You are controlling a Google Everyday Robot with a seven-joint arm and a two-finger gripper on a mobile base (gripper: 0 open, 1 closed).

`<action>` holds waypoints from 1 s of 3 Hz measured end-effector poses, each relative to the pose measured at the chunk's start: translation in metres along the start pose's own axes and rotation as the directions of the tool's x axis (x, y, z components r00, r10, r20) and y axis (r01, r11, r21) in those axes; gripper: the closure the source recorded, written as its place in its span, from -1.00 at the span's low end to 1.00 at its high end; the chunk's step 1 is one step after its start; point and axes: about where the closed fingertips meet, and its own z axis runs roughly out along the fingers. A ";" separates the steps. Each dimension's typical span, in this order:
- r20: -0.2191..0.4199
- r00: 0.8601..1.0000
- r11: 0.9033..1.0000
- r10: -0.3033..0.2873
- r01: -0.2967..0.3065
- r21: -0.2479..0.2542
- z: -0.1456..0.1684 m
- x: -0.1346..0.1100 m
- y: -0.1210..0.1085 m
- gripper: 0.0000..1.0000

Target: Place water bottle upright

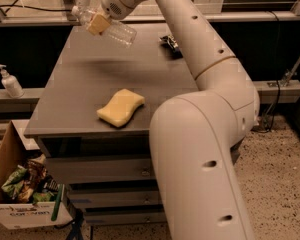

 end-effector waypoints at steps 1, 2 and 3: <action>0.147 0.988 0.998 0.047 -0.051 0.025 -0.023 0.010 0.001 1.00; 0.264 0.960 0.992 0.093 -0.113 0.064 -0.053 0.027 0.010 1.00; 0.346 0.929 0.981 0.135 -0.174 0.086 -0.073 0.051 0.027 1.00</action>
Offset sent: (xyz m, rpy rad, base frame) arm -0.0650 -0.0976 -0.0024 0.4353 -0.0592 -0.1268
